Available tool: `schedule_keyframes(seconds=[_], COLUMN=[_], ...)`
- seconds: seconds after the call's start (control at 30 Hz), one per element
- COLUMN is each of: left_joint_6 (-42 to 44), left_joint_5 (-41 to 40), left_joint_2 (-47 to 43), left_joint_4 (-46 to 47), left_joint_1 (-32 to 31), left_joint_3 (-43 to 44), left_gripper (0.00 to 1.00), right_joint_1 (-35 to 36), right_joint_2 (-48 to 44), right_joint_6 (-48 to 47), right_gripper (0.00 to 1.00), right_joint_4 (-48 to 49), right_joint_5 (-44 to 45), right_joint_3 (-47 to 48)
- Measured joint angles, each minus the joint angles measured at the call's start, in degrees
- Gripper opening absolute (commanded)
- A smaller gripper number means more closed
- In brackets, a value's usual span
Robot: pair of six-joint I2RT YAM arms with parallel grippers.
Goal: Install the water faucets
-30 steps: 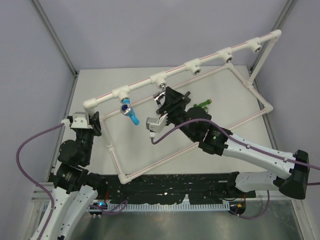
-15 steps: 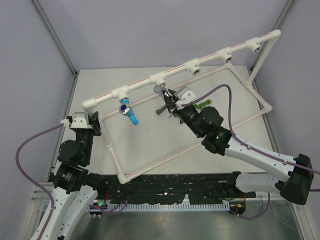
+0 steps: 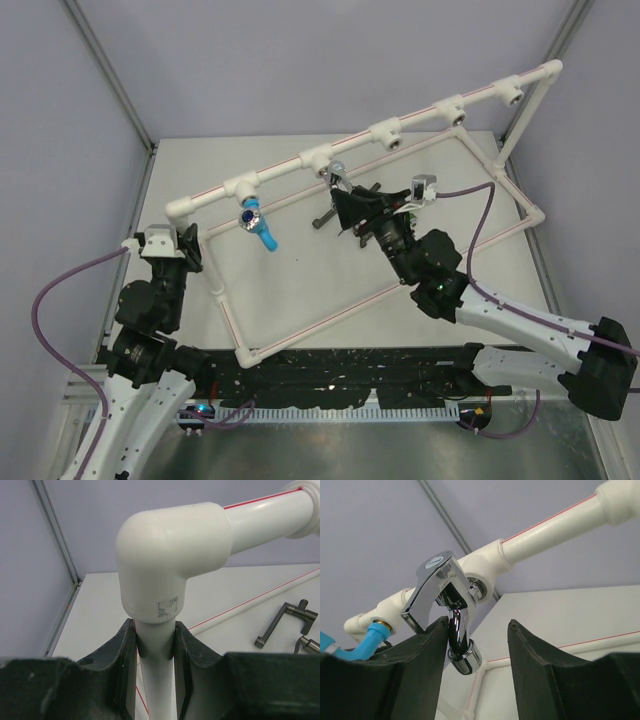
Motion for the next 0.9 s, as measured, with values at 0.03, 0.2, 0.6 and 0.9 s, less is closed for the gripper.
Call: schedule_keyframes(seconds=[0.03, 0.2, 0.6, 0.9], left_joint_6=[0.0, 0.0, 0.0, 0.0], left_joint_5=[0.0, 0.0, 0.0, 0.0], left_joint_2=[0.0, -0.1, -0.1, -0.1], left_joint_4=[0.0, 0.0, -0.1, -0.1], left_joint_1=[0.0, 0.0, 0.0, 0.0], left_joint_3=[0.0, 0.0, 0.0, 0.0], left_gripper=[0.0, 0.0, 0.0, 0.0], right_joint_1=[0.0, 0.0, 0.0, 0.0], right_joint_2=[-1.6, -9.7, -4.1, 3.4], right_joint_6=[-2.3, -16.1, -27.0, -25.3], right_gripper=[0.57, 0.58, 0.55, 0.41], right_joint_4=[-1.0, -9.4, -20.0, -23.0], right_joint_5=[0.2, -1.5, -8.5, -6.1], right_joint_3=[-0.4, 0.4, 17.4, 21.6])
